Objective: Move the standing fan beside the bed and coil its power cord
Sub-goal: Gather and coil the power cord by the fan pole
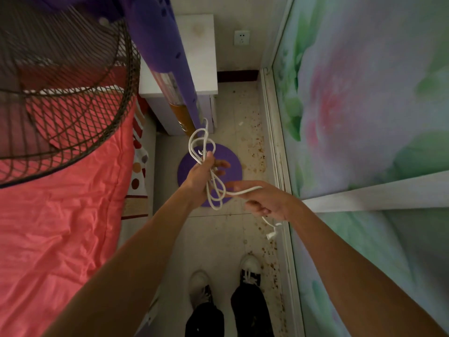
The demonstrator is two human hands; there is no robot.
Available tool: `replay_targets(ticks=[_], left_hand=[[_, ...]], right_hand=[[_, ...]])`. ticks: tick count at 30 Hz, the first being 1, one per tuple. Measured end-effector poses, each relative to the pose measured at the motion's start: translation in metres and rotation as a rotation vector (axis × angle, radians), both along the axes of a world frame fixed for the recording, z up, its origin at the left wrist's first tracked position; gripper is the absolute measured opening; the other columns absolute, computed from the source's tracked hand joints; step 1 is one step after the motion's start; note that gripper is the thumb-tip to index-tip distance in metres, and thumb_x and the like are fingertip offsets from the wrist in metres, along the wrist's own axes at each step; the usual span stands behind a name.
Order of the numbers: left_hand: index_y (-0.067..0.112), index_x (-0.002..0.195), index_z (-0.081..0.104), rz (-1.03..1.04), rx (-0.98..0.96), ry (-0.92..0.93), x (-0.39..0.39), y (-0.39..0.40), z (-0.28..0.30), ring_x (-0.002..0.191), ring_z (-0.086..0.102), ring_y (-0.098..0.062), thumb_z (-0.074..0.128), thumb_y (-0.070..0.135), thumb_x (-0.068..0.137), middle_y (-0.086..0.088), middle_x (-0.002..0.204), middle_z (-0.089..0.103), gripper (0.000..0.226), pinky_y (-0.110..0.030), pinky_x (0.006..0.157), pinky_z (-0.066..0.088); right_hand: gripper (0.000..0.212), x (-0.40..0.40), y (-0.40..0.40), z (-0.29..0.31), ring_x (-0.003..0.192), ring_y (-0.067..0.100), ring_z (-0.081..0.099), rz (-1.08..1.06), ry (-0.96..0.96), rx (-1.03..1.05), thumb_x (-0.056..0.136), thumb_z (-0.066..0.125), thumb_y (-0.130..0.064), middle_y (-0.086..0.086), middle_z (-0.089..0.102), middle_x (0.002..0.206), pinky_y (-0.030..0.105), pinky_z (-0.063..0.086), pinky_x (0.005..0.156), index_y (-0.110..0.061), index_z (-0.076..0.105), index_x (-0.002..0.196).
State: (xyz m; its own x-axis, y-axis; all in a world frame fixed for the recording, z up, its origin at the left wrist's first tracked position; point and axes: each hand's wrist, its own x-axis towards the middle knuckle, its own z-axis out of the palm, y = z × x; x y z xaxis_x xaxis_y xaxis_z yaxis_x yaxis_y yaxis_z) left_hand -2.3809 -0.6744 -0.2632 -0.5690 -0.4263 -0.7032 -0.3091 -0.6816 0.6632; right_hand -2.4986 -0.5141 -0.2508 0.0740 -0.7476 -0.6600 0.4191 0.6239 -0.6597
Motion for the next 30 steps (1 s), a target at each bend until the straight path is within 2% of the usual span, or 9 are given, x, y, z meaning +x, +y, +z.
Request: replay_targets(ticks=[3, 6, 12, 14, 17, 19, 23, 26, 30], left_hand=[[0.023, 0.062, 0.078, -0.052, 0.042, 0.012, 0.000, -0.001, 0.000, 0.094, 0.055, -0.024, 0.038, 0.046, 0.104, -0.005, 0.097, 0.067, 0.062, -0.040, 0.083, 0.049], [0.021, 0.066, 0.077, -0.094, 0.095, -0.012, -0.004, 0.000, 0.002, 0.077, 0.060, -0.017, 0.039, 0.049, 0.103, -0.006, 0.090, 0.064, 0.060, -0.033, 0.068, 0.051], [0.009, 0.115, 0.048, -0.206, -0.011, -0.072, -0.019, 0.008, 0.004, 0.074, 0.050, -0.017, 0.037, 0.046, 0.104, -0.010, 0.097, 0.047, 0.040, -0.033, 0.068, 0.044], [0.009, 0.114, 0.045, -0.302, -0.043, -0.077, -0.020, 0.007, 0.004, 0.073, 0.052, -0.019, 0.035, 0.047, 0.104, -0.012, 0.099, 0.046, 0.041, -0.034, 0.068, 0.048], [0.012, 0.106, 0.056, -0.474, -0.075, -0.130, -0.015, -0.003, 0.005, 0.103, 0.060, -0.024, 0.041, 0.059, 0.097, -0.009, 0.114, 0.060, 0.050, -0.052, 0.111, 0.036], [0.033, 0.102, 0.060, -0.691, -0.166, -0.179, -0.005, -0.016, 0.014, 0.104, 0.068, -0.015, 0.050, 0.074, 0.080, 0.002, 0.123, 0.065, 0.048, -0.049, 0.108, 0.039], [0.031, 0.097, 0.052, -0.886, -1.001, -0.468, 0.017, -0.049, 0.024, 0.076, 0.066, -0.010, 0.060, 0.091, 0.052, 0.006, 0.098, 0.064, 0.075, -0.030, 0.065, 0.056], [0.026, 0.127, 0.045, -0.941, -1.931, -0.310, 0.004, -0.045, 0.021, 0.114, 0.055, -0.031, 0.079, 0.077, 0.042, -0.004, 0.128, 0.048, 0.105, -0.054, 0.086, 0.052], [0.027, 0.150, 0.020, -1.542, -1.988, -0.259, -0.036, -0.028, 0.014, 0.150, 0.014, -0.037, 0.081, 0.056, 0.066, -0.010, 0.162, 0.020, 0.108, -0.063, 0.110, 0.031]], right_hand=[[0.058, -0.008, 0.003, 0.007, 0.061, 0.011, 0.053, 0.160, -0.184, -0.031, 0.091, 0.058, 0.003, -0.001, 0.073, 0.110, 0.023, 0.045, 0.055, -0.022, 0.052, 0.142], [0.074, -0.011, 0.001, 0.011, 0.084, 0.021, 0.066, 0.261, -0.325, -0.019, 0.079, 0.079, -0.030, 0.007, 0.055, 0.146, 0.022, 0.052, 0.058, -0.017, 0.047, 0.145], [0.068, -0.004, -0.010, 0.008, 0.038, 0.006, 0.034, 0.176, 0.009, -0.028, 0.093, 0.055, -0.053, 0.013, 0.073, 0.115, 0.019, 0.032, 0.038, 0.005, 0.053, 0.128], [0.059, 0.000, -0.012, 0.006, 0.037, 0.009, 0.031, 0.180, 0.119, 0.014, 0.098, 0.049, -0.051, 0.003, 0.074, 0.088, 0.022, 0.029, 0.038, 0.002, 0.057, 0.122], [0.041, 0.003, -0.013, 0.007, 0.039, 0.010, 0.026, 0.124, 0.099, 0.013, 0.103, 0.044, -0.045, -0.004, 0.055, 0.065, 0.022, 0.026, 0.036, -0.006, 0.057, 0.102], [0.028, -0.004, -0.010, 0.009, 0.041, 0.012, 0.025, 0.098, 0.092, -0.006, 0.103, 0.047, -0.038, -0.003, 0.046, 0.061, 0.022, 0.023, 0.035, -0.014, 0.055, 0.092], [0.023, -0.028, 0.000, 0.014, 0.045, 0.014, 0.026, 0.114, 0.159, 0.046, 0.103, 0.051, -0.031, -0.002, 0.042, 0.061, 0.022, 0.025, 0.039, -0.011, 0.058, 0.094], [0.022, -0.036, 0.000, 0.019, 0.045, 0.012, 0.027, 0.179, 0.166, 0.050, 0.103, 0.052, -0.030, -0.003, 0.043, 0.060, 0.024, 0.023, 0.043, -0.014, 0.057, 0.088], [0.021, -0.042, -0.002, 0.021, 0.045, 0.013, 0.025, 0.179, 0.122, 0.035, 0.102, 0.053, -0.029, -0.001, 0.040, 0.060, 0.030, 0.015, 0.045, -0.012, 0.058, 0.091]])
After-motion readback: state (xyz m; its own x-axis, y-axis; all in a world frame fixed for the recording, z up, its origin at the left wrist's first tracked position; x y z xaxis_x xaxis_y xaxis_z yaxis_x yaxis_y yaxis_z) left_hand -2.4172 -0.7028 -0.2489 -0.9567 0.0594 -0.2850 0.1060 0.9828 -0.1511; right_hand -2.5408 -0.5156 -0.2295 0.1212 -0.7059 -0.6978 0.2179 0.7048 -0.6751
